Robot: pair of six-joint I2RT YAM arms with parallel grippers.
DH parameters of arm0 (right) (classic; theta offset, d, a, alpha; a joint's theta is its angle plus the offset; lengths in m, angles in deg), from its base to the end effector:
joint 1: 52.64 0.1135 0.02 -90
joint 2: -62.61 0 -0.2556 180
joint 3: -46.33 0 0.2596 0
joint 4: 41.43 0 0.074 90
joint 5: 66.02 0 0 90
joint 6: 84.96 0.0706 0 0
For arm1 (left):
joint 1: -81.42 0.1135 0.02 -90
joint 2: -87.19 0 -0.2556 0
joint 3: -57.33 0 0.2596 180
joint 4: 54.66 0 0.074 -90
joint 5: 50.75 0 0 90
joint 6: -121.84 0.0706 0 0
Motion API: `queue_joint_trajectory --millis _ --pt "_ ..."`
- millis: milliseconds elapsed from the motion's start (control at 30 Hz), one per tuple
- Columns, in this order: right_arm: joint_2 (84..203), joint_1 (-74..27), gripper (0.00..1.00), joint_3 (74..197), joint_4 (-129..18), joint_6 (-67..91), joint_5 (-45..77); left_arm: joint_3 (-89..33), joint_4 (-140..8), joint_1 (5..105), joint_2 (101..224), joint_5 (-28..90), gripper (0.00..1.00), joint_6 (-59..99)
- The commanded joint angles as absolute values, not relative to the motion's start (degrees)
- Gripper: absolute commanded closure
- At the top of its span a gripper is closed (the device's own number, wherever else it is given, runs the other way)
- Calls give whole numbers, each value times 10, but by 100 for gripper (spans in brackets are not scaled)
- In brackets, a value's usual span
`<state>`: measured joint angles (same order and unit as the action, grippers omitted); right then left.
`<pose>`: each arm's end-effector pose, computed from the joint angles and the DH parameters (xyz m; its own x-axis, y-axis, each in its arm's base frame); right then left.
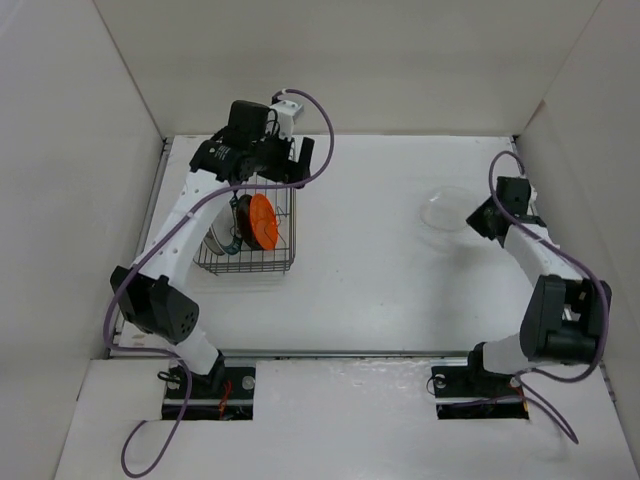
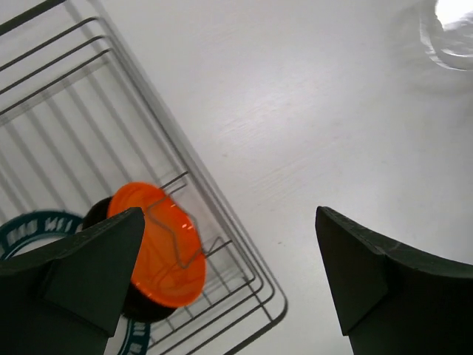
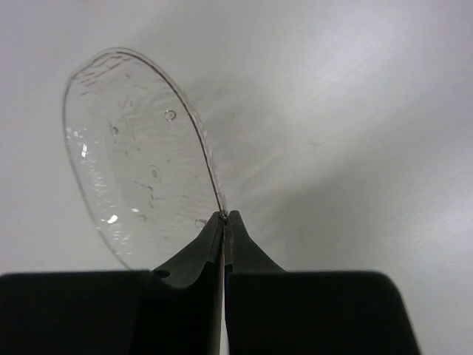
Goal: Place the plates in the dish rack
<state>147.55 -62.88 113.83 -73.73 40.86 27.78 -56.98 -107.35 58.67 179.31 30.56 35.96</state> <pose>0.3322 -0.0648 0.1801 -0.4804 0.6802 -0.5536 0.6175 0.7106 0.3372 0.3590 -0.1621 0.3940 -0.4308 0.2576 -0.8649 0.5347 0.8449 -0.0146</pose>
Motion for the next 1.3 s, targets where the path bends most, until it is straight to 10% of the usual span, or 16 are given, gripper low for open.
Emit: queue_joint_trajectory --millis 0,1000,1100,1267 --pt "1394 -552 100 1112 -569 416 214 -576 -1028 586 1793 119 0 402" --pt "1345 -333 100 1109 -350 382 88 -643 -980 586 1954 -166 4 314" --pt "1345 -324 100 1121 -350 382 88 -643 -968 586 1954 -140 19 303" --pt "1360 -310 88 1127 -350 387 88 -654 -973 586 1960 -118 90 296"
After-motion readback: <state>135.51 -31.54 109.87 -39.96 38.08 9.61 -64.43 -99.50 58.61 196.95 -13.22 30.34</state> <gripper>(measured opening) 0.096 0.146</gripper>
